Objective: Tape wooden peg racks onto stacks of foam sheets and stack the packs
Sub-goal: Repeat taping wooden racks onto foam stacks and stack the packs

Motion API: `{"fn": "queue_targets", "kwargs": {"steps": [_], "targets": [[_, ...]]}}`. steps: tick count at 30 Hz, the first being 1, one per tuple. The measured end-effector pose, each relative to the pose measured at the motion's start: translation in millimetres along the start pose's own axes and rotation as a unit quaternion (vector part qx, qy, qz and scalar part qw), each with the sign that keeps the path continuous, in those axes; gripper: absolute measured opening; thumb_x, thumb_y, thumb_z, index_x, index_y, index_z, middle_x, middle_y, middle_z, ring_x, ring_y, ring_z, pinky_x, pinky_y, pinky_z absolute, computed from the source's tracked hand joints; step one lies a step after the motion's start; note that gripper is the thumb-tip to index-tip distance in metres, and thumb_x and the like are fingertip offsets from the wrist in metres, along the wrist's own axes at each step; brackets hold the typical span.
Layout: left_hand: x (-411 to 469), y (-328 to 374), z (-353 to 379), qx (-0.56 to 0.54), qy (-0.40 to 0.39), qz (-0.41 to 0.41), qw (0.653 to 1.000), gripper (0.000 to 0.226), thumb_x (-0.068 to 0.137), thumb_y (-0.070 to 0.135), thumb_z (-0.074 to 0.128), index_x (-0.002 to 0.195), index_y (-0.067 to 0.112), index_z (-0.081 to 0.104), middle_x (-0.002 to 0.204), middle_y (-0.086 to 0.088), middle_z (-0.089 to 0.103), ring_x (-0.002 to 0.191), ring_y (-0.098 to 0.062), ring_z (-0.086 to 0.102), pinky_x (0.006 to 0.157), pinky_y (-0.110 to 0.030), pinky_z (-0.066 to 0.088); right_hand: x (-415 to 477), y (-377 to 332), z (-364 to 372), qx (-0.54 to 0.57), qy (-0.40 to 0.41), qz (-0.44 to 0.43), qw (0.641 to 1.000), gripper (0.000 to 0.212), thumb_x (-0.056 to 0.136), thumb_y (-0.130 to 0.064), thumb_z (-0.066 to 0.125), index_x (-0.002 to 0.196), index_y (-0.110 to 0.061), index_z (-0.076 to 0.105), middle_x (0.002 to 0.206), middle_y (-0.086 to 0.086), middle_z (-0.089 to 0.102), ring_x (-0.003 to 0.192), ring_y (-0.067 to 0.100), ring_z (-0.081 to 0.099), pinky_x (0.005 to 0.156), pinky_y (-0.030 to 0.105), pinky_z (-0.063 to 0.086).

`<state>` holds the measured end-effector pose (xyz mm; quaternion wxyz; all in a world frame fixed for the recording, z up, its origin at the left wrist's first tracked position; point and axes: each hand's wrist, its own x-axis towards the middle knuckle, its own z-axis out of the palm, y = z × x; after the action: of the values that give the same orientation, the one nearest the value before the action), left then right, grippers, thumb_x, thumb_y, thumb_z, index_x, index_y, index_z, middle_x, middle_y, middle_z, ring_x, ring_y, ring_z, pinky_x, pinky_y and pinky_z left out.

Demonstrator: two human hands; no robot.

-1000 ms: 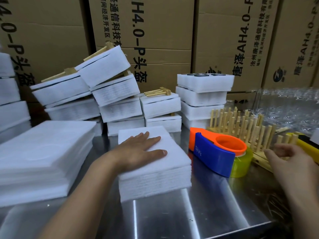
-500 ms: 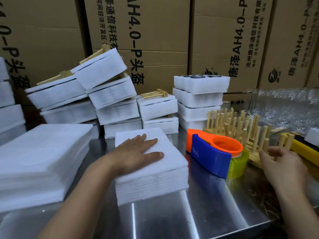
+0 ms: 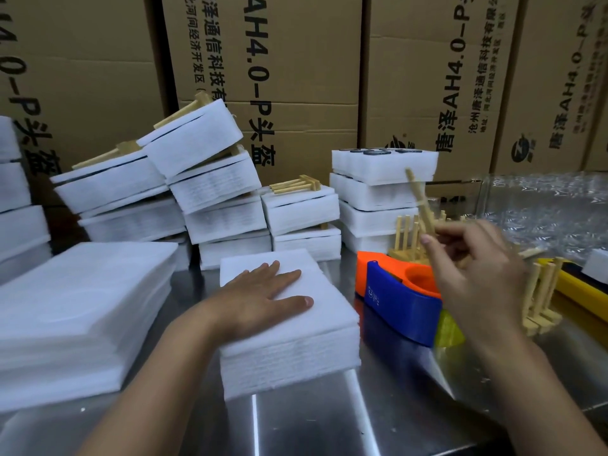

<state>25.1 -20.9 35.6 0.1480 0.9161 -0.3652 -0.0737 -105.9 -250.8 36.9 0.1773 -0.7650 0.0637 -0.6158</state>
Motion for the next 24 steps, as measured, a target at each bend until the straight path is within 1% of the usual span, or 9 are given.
{"fn": "queue_targets", "kwargs": {"steps": [5,8,10,13,15,17,20,22,24], "targets": [[0.2,1.7,-0.3,-0.001,0.003,-0.001,1.0,0.071,0.084,0.073,0.031,0.147,0.046,0.01,0.158,0.013,-0.005,0.143,-0.002,-0.009,0.114,-0.025,-0.006,7.4,-48.5,42.8,0.147,-0.146,0.084,0.975,0.009,0.078,-0.017,0.076,0.077,-0.015,0.067,0.068,-0.01,0.057,0.062,0.003,0.053,0.056,0.014,0.04],[2.4,0.9,0.8,0.008,0.015,0.002,1.0,0.081,0.085,0.072,0.033,0.151,0.036,0.003,0.159,0.011,-0.003,0.144,-0.003,-0.005,0.117,-0.027,-0.003,6.2,-64.0,65.6,0.207,-0.237,0.069,0.946,0.018,0.075,-0.015,0.079,0.07,-0.022,0.063,0.064,-0.012,0.056,0.059,0.002,0.051,0.057,0.015,0.04],[5.2,0.6,0.2,0.008,0.032,0.025,0.999,0.08,0.085,0.07,0.036,0.151,0.037,0.003,0.159,0.009,0.005,0.145,-0.007,0.004,0.119,-0.034,0.005,6.6,-69.3,75.8,0.251,-0.304,0.065,0.917,0.024,0.073,-0.017,0.08,0.067,-0.028,0.061,0.063,-0.011,0.056,0.059,0.003,0.05,0.06,0.02,0.042],[1.5,3.9,-2.5,-0.043,0.049,0.068,0.996,0.066,0.078,0.068,0.046,0.139,0.046,0.03,0.147,0.015,0.036,0.136,-0.007,0.031,0.113,-0.039,0.026,9.5,-70.6,83.7,0.289,-0.391,0.032,0.873,0.016,0.073,-0.019,0.081,0.07,-0.027,0.067,0.062,-0.015,0.057,0.057,0.0,0.047,0.055,0.015,0.037],[-2.0,5.4,-3.6,-0.113,0.057,0.083,0.988,0.04,0.074,0.061,0.052,0.113,0.051,0.053,0.124,0.022,0.055,0.118,-0.002,0.049,0.104,-0.037,0.04,9.4,-68.0,86.6,0.294,-0.443,-0.009,0.847,0.008,0.073,-0.026,0.081,0.074,-0.023,0.073,0.071,-0.012,0.059,0.061,0.0,0.048,0.056,0.013,0.036],[-1.6,2.5,-2.6,-0.111,0.061,0.081,0.989,0.035,0.075,0.065,0.052,0.109,0.057,0.054,0.125,0.022,0.055,0.118,-0.001,0.049,0.103,-0.034,0.041,6.1,-62.4,89.4,0.335,-0.425,0.016,0.841,0.009,0.076,-0.031,0.075,0.073,-0.023,0.076,0.078,-0.009,0.057,0.069,0.003,0.051,0.064,0.017,0.039],[0.3,-3.7,-0.8,-0.049,0.052,0.021,0.997,0.08,0.06,0.088,0.037,0.134,0.058,0.033,0.15,0.021,0.029,0.139,-0.007,0.026,0.113,-0.027,0.022,3.5,-48.1,92.5,0.393,-0.291,0.152,0.859,0.017,0.089,-0.02,0.064,0.074,-0.021,0.072,0.075,-0.008,0.061,0.072,-0.004,0.055,0.072,0.015,0.04],[0.6,-4.2,-0.6,-0.05,0.046,-0.001,0.998,0.091,0.055,0.093,0.033,0.138,0.056,0.026,0.154,0.02,0.02,0.143,-0.007,0.017,0.112,-0.026,0.016,3.9,-38.0,92.8,0.38,-0.243,0.24,0.859,0.019,0.092,-0.014,0.058,0.078,-0.013,0.07,0.057,-0.018,0.06,0.061,-0.01,0.054,0.062,0.007,0.038],[1.3,-4.1,-0.5,-0.053,0.044,-0.009,0.998,0.095,0.054,0.094,0.033,0.14,0.053,0.027,0.155,0.018,0.019,0.143,-0.008,0.017,0.116,-0.03,0.017,2.3,-32.1,94.2,0.378,-0.252,0.312,0.834,0.013,0.091,-0.016,0.06,0.082,-0.011,0.069,0.048,-0.018,0.053,0.051,-0.004,0.049,0.05,0.006,0.034]]}}
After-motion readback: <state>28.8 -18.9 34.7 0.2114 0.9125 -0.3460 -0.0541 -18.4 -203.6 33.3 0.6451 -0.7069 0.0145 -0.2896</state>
